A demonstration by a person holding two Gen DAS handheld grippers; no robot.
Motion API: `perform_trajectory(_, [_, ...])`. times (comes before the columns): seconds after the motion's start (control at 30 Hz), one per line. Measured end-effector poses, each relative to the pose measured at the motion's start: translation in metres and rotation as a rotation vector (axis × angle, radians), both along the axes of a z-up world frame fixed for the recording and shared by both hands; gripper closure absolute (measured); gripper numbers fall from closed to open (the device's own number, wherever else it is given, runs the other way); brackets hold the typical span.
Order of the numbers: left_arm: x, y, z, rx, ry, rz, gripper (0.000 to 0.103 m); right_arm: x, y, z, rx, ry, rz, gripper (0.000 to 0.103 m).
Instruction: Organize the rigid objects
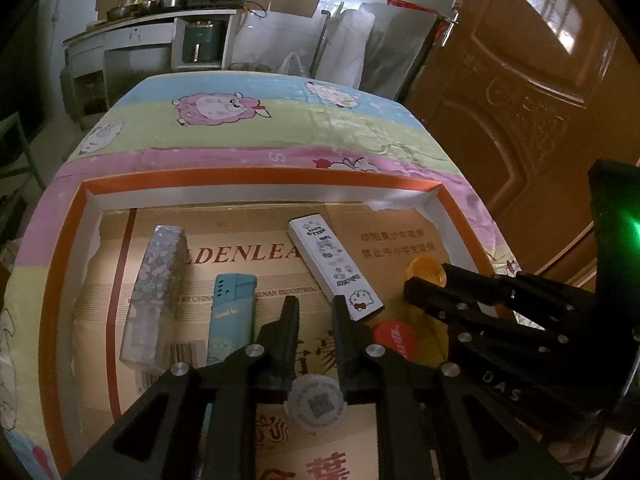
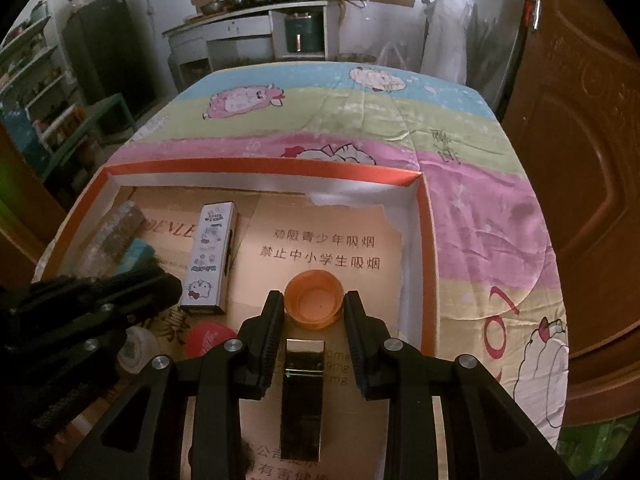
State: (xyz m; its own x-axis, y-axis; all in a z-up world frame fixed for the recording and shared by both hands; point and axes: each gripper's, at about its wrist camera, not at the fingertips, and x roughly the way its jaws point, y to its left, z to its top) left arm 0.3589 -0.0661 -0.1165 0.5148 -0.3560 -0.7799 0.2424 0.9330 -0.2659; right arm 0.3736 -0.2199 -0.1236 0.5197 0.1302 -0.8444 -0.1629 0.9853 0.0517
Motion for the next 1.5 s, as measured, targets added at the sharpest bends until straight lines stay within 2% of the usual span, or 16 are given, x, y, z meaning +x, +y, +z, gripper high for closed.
perform_trajectory(0.1, [-0.002, 0.0, 0.001, 0.002, -0.004, -0.004, 0.077, -0.001, 0.0, -0.001, 0.0, -0.001, -0.001, 0.071])
perform_trajectory(0.17, [-0.004, 0.001, 0.003, -0.001, -0.007, -0.002, 0.068, -0.001, 0.0, 0.0, 0.008, -0.004, -0.005, 0.071])
perform_trajectory(0.27, [-0.006, 0.001, 0.006, -0.006, -0.016, -0.003, 0.062, -0.002, -0.001, 0.002, 0.02, -0.008, -0.009, 0.069])
perform_trajectory(0.33, [-0.009, 0.001, 0.01, -0.008, -0.028, -0.006, 0.062, -0.004, -0.003, 0.004, 0.026, -0.014, -0.014, 0.061])
perform_trajectory(0.47, [-0.015, 0.001, 0.019, 0.012, -0.055, -0.011, 0.061, -0.008, -0.004, 0.011, 0.036, -0.029, -0.021, 0.056])
perform_trajectory(0.53, [-0.019, 0.001, 0.023, 0.02, -0.072, -0.009, 0.061, -0.011, -0.004, 0.015, 0.034, -0.047, -0.027, 0.05])
perform_trajectory(0.9, [-0.041, 0.012, 0.042, 0.073, -0.152, 0.037, 0.061, -0.028, -0.005, 0.026, 0.032, -0.083, -0.053, 0.044])
perform_trajectory(1.03, [-0.052, 0.019, 0.046, 0.095, -0.182, 0.076, 0.061, -0.042, -0.005, 0.032, 0.062, -0.111, -0.071, 0.034])
perform_trajectory(1.13, [-0.063, 0.025, 0.049, 0.105, -0.203, 0.102, 0.061, -0.055, -0.002, 0.038, 0.058, -0.139, -0.084, 0.032])
perform_trajectory(1.2, [-0.069, 0.029, 0.051, 0.1, -0.21, 0.114, 0.055, -0.065, 0.001, 0.041, 0.051, -0.155, -0.089, 0.032])
perform_trajectory(1.23, [-0.073, 0.031, 0.052, 0.098, -0.214, 0.119, 0.049, -0.069, 0.002, 0.043, 0.048, -0.161, -0.092, 0.032])
perform_trajectory(1.27, [-0.075, 0.032, 0.053, 0.097, -0.217, 0.122, 0.047, -0.074, 0.003, 0.045, 0.045, -0.168, -0.096, 0.032])
perform_trajectory(1.5, [-0.097, 0.036, 0.057, 0.091, -0.229, 0.135, 0.047, -0.104, 0.012, 0.052, 0.041, -0.192, -0.127, 0.032])
